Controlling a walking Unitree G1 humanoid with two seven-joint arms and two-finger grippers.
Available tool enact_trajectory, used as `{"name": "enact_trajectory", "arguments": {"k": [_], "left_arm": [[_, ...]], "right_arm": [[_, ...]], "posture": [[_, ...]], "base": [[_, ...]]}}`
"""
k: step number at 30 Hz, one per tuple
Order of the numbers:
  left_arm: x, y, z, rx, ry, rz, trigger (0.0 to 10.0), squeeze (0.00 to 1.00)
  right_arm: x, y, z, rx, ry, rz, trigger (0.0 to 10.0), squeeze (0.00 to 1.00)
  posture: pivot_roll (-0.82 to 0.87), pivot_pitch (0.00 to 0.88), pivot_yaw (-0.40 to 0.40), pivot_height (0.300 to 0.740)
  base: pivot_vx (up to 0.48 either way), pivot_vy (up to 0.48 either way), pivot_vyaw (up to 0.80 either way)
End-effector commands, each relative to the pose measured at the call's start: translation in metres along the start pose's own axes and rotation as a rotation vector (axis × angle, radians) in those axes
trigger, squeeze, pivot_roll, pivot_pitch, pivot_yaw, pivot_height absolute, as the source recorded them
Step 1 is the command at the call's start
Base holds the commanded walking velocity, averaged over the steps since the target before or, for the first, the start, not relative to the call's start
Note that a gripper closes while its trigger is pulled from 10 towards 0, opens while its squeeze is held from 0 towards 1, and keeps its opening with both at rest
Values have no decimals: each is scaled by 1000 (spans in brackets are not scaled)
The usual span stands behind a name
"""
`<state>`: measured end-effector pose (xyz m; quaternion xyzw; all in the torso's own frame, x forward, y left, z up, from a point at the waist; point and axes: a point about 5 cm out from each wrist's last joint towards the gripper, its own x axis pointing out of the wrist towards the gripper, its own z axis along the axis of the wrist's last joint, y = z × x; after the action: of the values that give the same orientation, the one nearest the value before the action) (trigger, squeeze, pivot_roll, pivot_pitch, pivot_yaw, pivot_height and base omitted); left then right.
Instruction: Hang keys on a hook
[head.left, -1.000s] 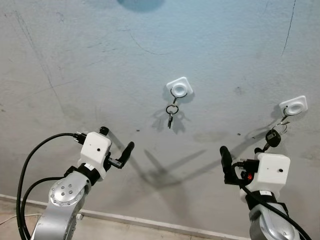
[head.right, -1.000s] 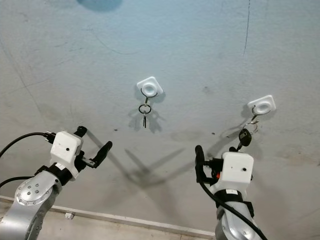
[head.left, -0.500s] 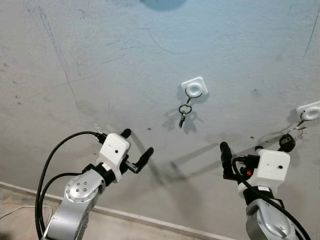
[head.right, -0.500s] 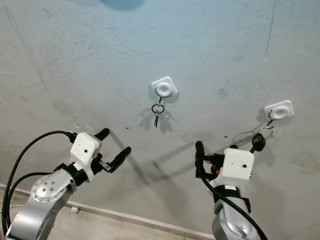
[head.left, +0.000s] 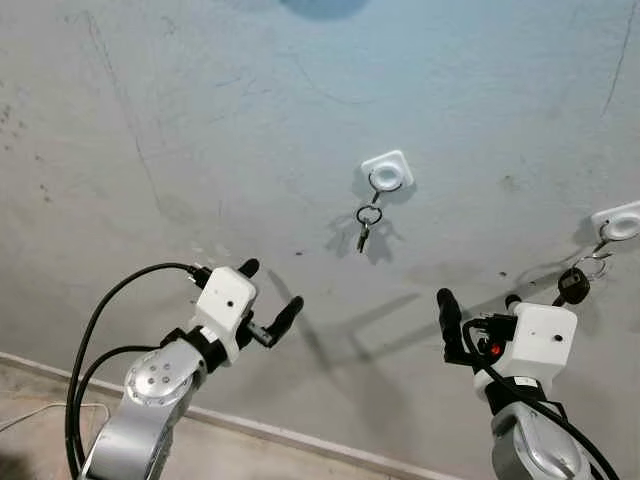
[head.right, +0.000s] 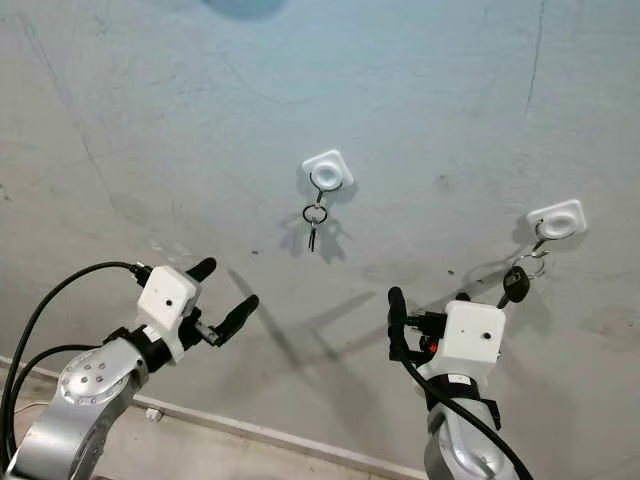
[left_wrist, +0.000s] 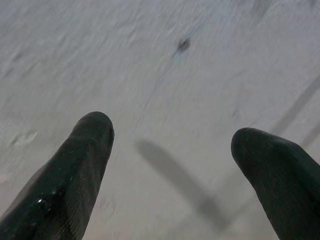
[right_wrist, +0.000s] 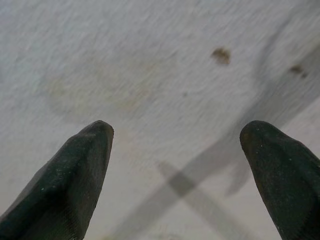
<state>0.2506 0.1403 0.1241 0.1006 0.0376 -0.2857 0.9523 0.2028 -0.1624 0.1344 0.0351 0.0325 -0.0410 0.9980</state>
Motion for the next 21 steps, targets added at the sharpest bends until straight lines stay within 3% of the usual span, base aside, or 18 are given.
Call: {"name": "enact_trajectory", "arguments": {"k": [1, 21], "left_arm": [[-3, 3, 2, 14, -2, 15, 10000, 0], [-4, 5, 3, 17, 1, 18, 10000, 0]], "right_arm": [[0, -2, 0, 0, 1, -8, 10000, 0], [1, -2, -2, 3, 2, -13, 10000, 0]], "posture": [[107, 0, -36, 740], [110, 0, -30, 740]], "base": [[-345, 0, 0], [-345, 0, 0]]}}
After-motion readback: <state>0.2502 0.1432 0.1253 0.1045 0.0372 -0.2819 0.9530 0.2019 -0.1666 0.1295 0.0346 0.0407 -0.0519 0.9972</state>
